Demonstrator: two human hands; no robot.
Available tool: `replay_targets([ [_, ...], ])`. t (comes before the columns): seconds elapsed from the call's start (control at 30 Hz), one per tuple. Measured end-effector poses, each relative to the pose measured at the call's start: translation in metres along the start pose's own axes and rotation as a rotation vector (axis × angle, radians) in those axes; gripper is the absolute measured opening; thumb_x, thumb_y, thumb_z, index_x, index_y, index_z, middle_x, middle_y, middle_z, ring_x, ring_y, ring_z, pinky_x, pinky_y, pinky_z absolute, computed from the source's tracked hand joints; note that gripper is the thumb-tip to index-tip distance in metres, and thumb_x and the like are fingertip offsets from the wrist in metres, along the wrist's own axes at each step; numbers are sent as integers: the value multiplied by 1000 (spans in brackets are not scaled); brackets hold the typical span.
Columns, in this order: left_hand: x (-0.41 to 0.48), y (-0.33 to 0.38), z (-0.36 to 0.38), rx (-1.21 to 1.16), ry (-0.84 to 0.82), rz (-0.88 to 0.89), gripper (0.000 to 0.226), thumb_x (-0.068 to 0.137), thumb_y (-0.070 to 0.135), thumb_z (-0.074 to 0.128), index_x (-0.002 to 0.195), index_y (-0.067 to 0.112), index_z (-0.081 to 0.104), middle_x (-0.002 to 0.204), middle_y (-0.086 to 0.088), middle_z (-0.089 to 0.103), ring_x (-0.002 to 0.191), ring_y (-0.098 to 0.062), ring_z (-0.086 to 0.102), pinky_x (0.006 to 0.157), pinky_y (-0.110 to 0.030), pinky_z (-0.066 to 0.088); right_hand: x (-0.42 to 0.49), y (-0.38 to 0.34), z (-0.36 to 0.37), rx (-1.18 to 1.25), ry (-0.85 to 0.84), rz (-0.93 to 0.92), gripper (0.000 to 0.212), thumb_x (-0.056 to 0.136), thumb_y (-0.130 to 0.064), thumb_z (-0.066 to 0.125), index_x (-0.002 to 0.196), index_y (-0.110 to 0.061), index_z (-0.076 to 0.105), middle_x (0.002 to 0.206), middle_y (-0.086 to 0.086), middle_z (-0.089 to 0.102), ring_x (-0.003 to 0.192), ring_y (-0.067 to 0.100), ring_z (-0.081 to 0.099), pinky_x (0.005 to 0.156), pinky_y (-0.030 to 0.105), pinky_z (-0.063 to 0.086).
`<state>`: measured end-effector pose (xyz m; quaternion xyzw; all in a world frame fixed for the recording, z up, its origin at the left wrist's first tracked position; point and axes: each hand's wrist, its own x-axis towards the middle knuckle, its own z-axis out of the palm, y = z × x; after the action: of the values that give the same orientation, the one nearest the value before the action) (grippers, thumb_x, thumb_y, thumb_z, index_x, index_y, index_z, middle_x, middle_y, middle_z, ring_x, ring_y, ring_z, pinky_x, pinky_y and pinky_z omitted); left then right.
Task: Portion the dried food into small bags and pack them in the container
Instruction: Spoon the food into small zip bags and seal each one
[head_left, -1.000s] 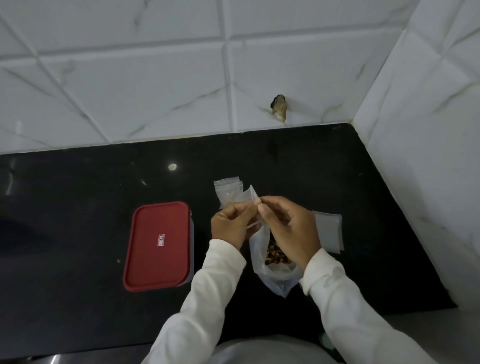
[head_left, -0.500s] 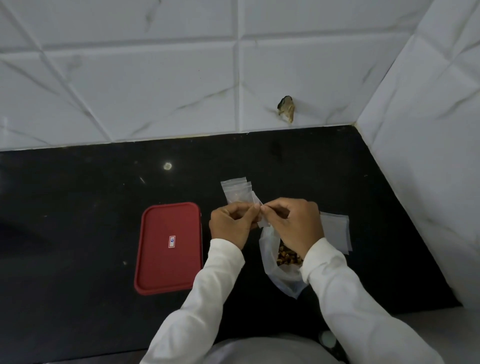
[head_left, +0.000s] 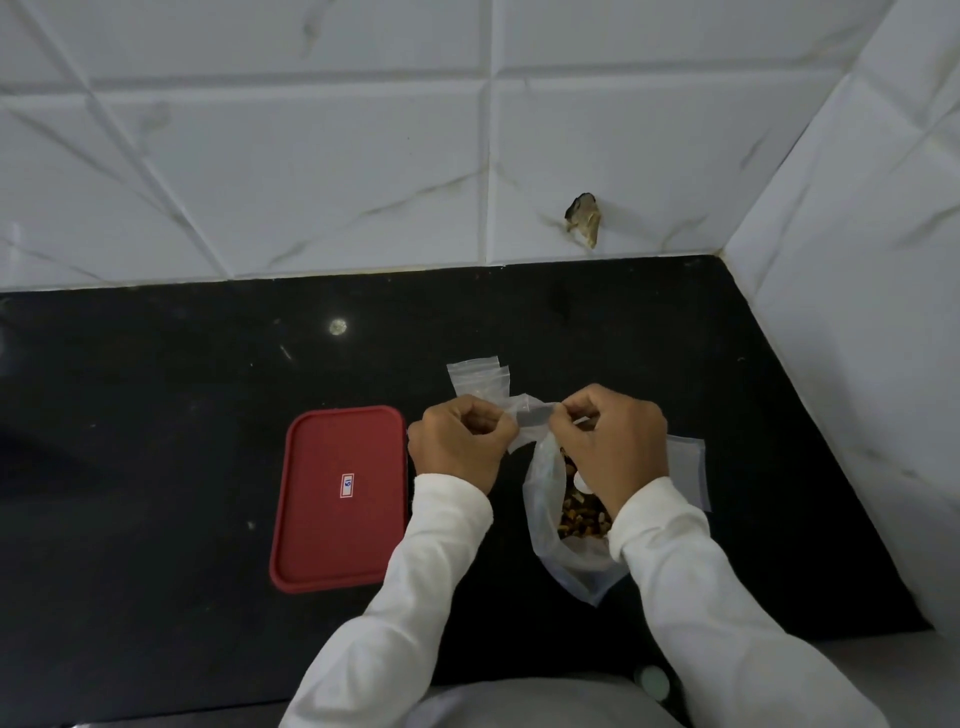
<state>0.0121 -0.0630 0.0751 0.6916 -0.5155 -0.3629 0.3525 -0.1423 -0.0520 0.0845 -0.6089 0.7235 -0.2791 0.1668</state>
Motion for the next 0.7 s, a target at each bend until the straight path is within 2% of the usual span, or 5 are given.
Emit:
replay_targets([
  [0.1, -2, 6, 1, 45, -26, 71, 10, 80, 22, 79, 75, 24, 71, 70, 11, 69, 66, -4, 67, 69, -27, 60, 0, -2, 0, -11, -48, -15, 13, 84, -32, 71, 93, -23, 66, 83, -11, 66, 71, 2, 63, 69, 24, 58],
  [0.23, -6, 12, 2, 172, -80, 182, 8, 81, 28, 78, 80, 25, 71, 72, 12, 67, 66, -2, 64, 66, -19, 55, 2, -6, 2, 10, -165, -15, 42, 81, -45, 72, 115, -24, 60, 100, -10, 66, 82, 4, 65, 75, 27, 58],
  [0.53, 2, 21, -1, 432, -57, 221, 28, 85, 26, 72, 109, 25, 59, 81, 4, 68, 77, -16, 67, 77, -37, 59, 9, -10, -1, -103, -181, 41, 31, 84, -28, 73, 111, -24, 59, 98, -5, 64, 87, 9, 63, 77, 27, 56],
  [0.63, 2, 20, -3, 339, -49, 270, 27, 86, 38, 68, 110, 28, 62, 78, 8, 64, 73, -9, 63, 71, -29, 56, 11, -14, -5, -20, -193, 42, 25, 84, -27, 73, 106, -22, 62, 94, -7, 64, 82, 5, 61, 73, 19, 52],
  [0.7, 4, 8, -2, 133, -14, 260, 30, 88, 54, 58, 108, 32, 62, 82, 9, 62, 74, -6, 60, 69, -27, 54, 12, -16, -10, 61, -189, 53, 20, 83, -23, 74, 101, -21, 65, 86, -11, 64, 75, 1, 61, 66, 12, 48],
])
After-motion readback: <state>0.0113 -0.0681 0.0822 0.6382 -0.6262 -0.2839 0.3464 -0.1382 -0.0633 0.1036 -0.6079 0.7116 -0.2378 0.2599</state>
